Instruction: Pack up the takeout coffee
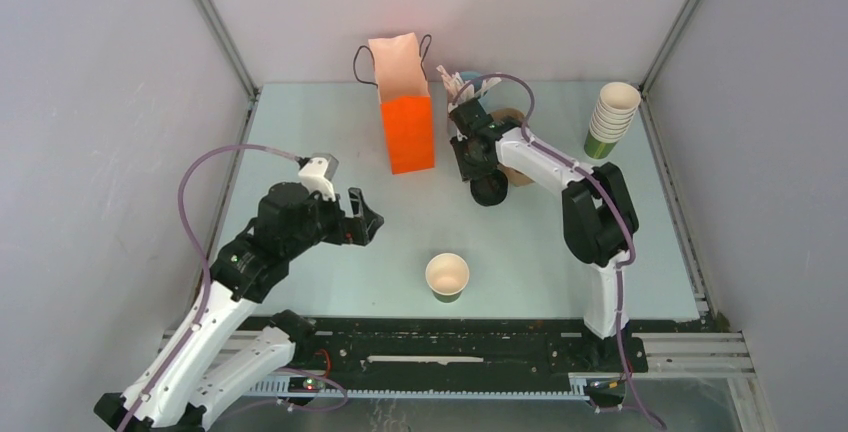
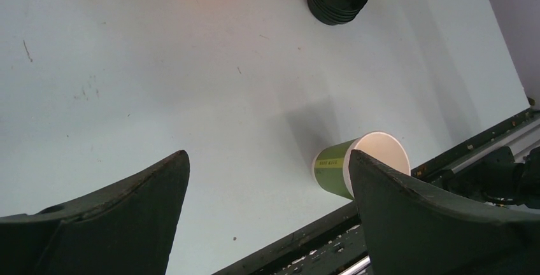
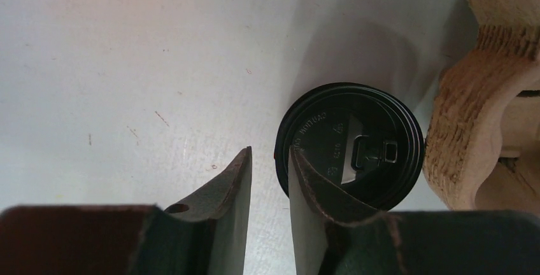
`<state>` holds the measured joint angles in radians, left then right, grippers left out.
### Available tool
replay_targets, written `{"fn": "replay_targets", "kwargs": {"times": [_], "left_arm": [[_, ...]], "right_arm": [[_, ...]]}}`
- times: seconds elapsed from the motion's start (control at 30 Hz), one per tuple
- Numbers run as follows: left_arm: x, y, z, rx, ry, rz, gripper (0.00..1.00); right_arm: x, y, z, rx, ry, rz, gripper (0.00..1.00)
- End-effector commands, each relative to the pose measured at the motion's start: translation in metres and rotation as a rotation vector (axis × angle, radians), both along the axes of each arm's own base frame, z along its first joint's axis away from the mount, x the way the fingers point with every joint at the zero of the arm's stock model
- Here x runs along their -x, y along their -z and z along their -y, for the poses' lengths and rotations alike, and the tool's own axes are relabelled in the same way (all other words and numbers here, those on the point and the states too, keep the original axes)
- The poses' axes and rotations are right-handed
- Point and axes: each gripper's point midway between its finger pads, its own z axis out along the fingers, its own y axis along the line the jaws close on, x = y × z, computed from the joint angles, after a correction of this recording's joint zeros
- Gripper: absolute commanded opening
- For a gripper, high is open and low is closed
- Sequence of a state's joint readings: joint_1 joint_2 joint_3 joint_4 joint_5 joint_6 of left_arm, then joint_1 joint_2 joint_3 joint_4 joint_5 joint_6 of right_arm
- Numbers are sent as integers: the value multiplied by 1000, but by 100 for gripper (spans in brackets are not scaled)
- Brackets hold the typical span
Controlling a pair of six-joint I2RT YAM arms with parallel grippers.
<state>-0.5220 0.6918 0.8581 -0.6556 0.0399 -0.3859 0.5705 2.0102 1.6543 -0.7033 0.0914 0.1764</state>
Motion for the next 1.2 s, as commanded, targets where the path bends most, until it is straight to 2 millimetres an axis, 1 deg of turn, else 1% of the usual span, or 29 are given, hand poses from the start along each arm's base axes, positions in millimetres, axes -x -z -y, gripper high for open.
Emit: {"fn": "replay_targets", "kwargs": {"times": [0.0, 0.1, 0.2, 0.23, 0.33, 0.57, 0.73, 0.77, 0.83, 0.87, 0.93, 1.03, 1.17], "left_arm": [[-3, 0, 3, 1, -5, -2, 100], [-5, 0, 4, -8, -1, -1, 100], [-8, 1, 2, -31, -6, 7, 100], [-8, 2, 1, -40, -4, 7, 100], [-10, 1, 2, -49, 1, 6, 100], [-10, -2, 3, -41, 1, 9, 100], [-9, 0, 4, -43, 3, 5, 100], [-9, 0, 4, -43, 3, 6, 100], [-9, -1, 4, -42, 4, 7, 100], [-9, -1, 4, -42, 4, 7, 100], [-9, 0, 4, -44, 4, 7, 100], [-9, 0, 4, -44, 6, 6, 100], [-9, 1, 5, -43, 5, 1, 100]], "right_arm": [[-11, -7, 3, 28, -19, 16, 34], [-9, 4, 5, 25, -18, -12, 30], [-9, 12, 6, 27, -15, -23, 29], [-9, 13, 7, 26, -15, -25, 29], [-10, 16, 6, 12, -15, -35, 24], [-11, 22, 5, -12, -15, -55, 22], [-13, 22, 5, -23, -11, -56, 10], [-14, 20, 5, -22, -9, -51, 6], [-14, 15, 5, -30, -12, -39, 2], [-15, 12, 5, -34, -11, -34, 0], [-13, 4, 6, -36, -9, -31, 0], [-7, -17, 7, -50, -3, -11, 0], [7, -56, 10, -101, -1, 35, 0]]}}
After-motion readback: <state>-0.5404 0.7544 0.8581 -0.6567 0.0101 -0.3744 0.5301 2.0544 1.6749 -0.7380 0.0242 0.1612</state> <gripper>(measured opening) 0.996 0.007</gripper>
